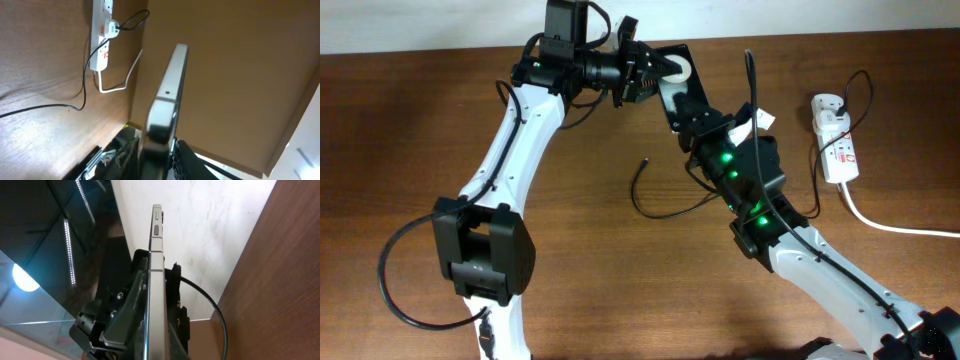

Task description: Plug charger to phone and switch on socket

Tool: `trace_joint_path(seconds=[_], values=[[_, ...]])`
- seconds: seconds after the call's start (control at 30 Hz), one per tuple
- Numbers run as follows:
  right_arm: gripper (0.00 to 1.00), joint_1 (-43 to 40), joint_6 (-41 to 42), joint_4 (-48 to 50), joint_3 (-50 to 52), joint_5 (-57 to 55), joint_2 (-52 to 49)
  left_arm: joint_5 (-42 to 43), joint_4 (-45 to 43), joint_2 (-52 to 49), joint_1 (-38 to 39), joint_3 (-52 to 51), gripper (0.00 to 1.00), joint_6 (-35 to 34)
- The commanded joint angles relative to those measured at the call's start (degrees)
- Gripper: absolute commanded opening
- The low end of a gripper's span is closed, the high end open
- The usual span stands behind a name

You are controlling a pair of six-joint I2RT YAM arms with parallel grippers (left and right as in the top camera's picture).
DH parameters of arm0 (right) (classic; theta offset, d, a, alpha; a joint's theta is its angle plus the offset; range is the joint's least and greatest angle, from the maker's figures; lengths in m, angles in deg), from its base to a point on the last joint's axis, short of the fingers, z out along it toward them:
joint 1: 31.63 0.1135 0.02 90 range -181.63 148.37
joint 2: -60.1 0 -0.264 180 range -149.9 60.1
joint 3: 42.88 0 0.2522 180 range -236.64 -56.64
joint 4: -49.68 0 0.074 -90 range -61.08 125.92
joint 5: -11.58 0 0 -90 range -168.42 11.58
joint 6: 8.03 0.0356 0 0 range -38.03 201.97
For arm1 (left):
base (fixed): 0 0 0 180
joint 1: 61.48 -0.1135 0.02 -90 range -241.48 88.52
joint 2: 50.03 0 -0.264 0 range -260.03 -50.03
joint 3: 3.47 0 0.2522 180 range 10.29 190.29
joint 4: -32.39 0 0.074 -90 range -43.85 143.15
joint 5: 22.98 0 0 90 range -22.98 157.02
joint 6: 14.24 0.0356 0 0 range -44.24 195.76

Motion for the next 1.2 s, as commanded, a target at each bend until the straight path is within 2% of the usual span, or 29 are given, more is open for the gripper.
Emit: trace_joint_path(seconds=[0.0,0.13,0.27,0.5,0.53,0.73,0.77,0.83,0.97,1.03,1.07,1.1,1.17], values=[[0.04,1.0,-0.5,1.0,-2.4,-0.9,0.0,-2.0,-0.3,-0.3,-0.1,0.2,0.26,-1.6],[0.04,1.5,-0.5,1.0,-2.4,-1.2,0.0,-2.0,-0.3,-0.3,-0.1,0.2,0.16,-2.5],[0.04,1.5,-0.5,1.0,-2.4,-1.6,0.0,-2.0,-0.3,-0.3,0.2,0.2,0.14,-3.8],[0.05,1.5,-0.5,1.0,-2.4,-1.6,0.0,-2.2,-0.3,-0.3,0.3,0.2,0.02,-5.1],[0.11,1.5,-0.5,1.0,-2.4,-1.6,0.0,-2.2,-0.3,-0.3,0.3,0.2,0.0,-5.1],[0.41,1.5,-0.5,1.0,-2.4,-1.6,0.0,-2.2,-0.3,-0.3,0.3,0.2,0.0,-4.7],[0.53,1.5,-0.6,1.0,-2.4,-1.6,0.0,-2.4,-0.3,-0.3,0.2,0.2,0.0,-4.0],[0.69,1.5,-0.6,0.9,-2.4,-1.6,0.0,-2.5,-0.3,-0.3,0.0,0.2,0.0,-1.4],[0.82,1.5,-0.8,-4.2,-2.4,-1.5,0.0,-2.4,0.1,-0.3,-1.5,0.2,0.0,6.7],[0.84,1.5,-1.0,-7.4,-2.4,-0.9,0.0,-2.4,0.6,-0.3,-2.6,0.2,0.0,11.9],[0.88,1.5,-3.0,-8.3,-2.3,-0.6,0.0,-2.4,1.8,-0.3,-3.3,0.2,0.0,14.3],[0.99,1.5,-8.1,-9.1,-2.3,-0.1,0.0,-2.4,4.0,-0.3,-4.2,0.2,0.0,16.9],[0.99,1.5,-14.7,-10.2,-2.4,0.9,0.0,-2.4,9.0,-0.3,-6.4,0.2,0.0,23.3]])
